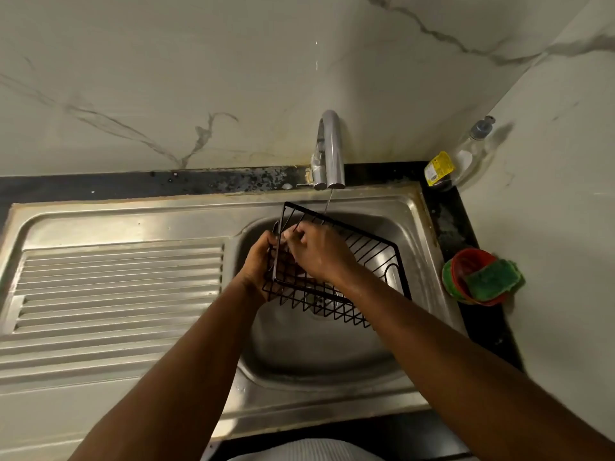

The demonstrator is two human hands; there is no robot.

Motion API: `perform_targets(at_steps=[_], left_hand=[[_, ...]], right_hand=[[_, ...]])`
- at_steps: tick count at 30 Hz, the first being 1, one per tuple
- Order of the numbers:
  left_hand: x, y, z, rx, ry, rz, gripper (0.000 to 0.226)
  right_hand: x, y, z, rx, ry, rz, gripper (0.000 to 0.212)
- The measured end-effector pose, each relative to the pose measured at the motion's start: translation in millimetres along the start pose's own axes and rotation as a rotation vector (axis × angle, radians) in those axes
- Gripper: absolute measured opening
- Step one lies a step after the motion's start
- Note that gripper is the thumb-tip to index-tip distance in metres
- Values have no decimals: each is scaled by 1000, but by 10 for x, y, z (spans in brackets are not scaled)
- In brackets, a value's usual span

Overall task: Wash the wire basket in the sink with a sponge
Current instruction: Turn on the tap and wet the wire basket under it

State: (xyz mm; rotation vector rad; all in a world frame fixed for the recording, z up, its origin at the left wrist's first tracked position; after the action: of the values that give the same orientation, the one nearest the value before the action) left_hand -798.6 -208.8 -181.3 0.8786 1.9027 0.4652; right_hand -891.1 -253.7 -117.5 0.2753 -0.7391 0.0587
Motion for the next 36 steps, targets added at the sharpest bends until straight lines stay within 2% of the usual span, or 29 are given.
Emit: perform_targets(at_steps=[3,5,7,9,11,13,15,16,19,20,23,26,29,32,36], left_hand=[[-122,-11,-75,54,59,11,60],[-185,-14,-110,56,48,39,65],[-193,-46,-61,6,26,59,53],[-200,-57,-109,21,-17,66,53],[-175,-50,-172,49,-35,75,59],[-133,-55,-192,53,-36,82,57],[-82,-63,-193,54,-21,106,37],[-61,-46,-199,54,-29,114,29],[-27,10,-239,70,-62,97,36],[-64,31,-219,55,-61,72,36],[-191,5,-162,31,-59,1,37],[-275,18,-169,51,-38,-20,39],[-375,89,-36,-19,0,-60,36],[-390,77,121,-21,84,-13,44],[-374,87,140,-13,55,32,40]], right_hand=[[68,59,238,-164,239,423,16],[15,99,348,-262,306,575,7],[-7,135,272,-259,432,716,18],[-42,118,177,-234,576,769,41],[-89,3,196,-219,570,667,70],[-152,-169,156,-129,489,491,98],[-145,-276,51,-33,378,390,108],[-112,-306,34,-9,327,381,101],[-36,-433,112,40,244,375,52],[-24,-471,120,49,287,384,48],[-33,-540,124,5,401,435,59],[-71,-548,165,-66,411,472,66],[-392,-568,195,7,327,339,72],[-808,-456,300,70,369,236,71],[-913,-365,379,19,408,213,74]])
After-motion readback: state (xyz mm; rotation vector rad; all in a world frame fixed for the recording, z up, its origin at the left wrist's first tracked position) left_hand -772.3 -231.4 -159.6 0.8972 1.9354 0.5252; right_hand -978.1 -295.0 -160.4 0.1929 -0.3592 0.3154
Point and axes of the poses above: each hand's wrist, its own y-axis away from the middle knuckle, its own z-axis out of the back of the hand, x = y × z, the point moved 10 cm from there along -y, towards the middle knuckle, and after that the axes turned 6 degrees about -y, right-handed, at the moved point
